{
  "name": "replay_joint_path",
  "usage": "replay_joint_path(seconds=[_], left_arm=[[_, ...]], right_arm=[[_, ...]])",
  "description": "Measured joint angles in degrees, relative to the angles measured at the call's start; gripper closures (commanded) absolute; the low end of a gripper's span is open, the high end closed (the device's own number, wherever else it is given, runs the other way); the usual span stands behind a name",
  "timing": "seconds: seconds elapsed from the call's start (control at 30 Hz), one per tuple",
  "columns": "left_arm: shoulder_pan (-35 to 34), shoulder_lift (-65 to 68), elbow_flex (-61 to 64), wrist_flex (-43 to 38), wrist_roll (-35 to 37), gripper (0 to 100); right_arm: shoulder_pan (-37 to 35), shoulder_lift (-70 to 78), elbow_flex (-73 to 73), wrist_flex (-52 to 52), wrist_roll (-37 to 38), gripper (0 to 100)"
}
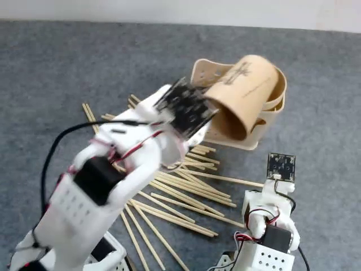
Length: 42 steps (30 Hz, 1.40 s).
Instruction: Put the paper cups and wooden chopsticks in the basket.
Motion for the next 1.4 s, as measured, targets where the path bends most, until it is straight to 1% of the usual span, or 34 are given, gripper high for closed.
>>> replay_joint_path(seconds=[0.2,0.37,0.43,0.6,0.73,0.9,1.0,1.1,1.4], left_arm=[[0.3,14.1,-11.2,-0.1,0.0,99],[0.2,24.4,-18.0,-0.1,0.0,99],[0.4,27.3,-20.7,1.2,0.0,96],[0.3,31.9,-27.8,6.2,0.1,89],[0.1,34.0,-31.1,7.2,4.4,85],[-1.8,34.9,-33.8,7.2,8.9,84],[-1.5,36.1,-33.8,7.2,9.4,84],[-1.4,38.2,-33.8,4.8,9.7,84],[-1.5,44.2,-33.8,-6.0,9.8,84]], right_arm=[[0.0,0.0,0.0,0.0,0.0,99.3],[0.0,0.0,0.0,0.0,0.0,99.3],[0.0,0.0,0.0,0.0,0.0,99.3],[0.0,0.0,0.0,0.0,0.0,99.3],[0.0,0.0,0.0,0.0,0.0,99.3],[0.0,0.0,0.0,0.0,0.0,99.3],[0.0,0.0,0.0,0.0,0.0,99.3],[0.0,0.0,0.0,0.0,0.0,99.3],[0.0,0.0,0.0,0.0,0.0,99.3]])
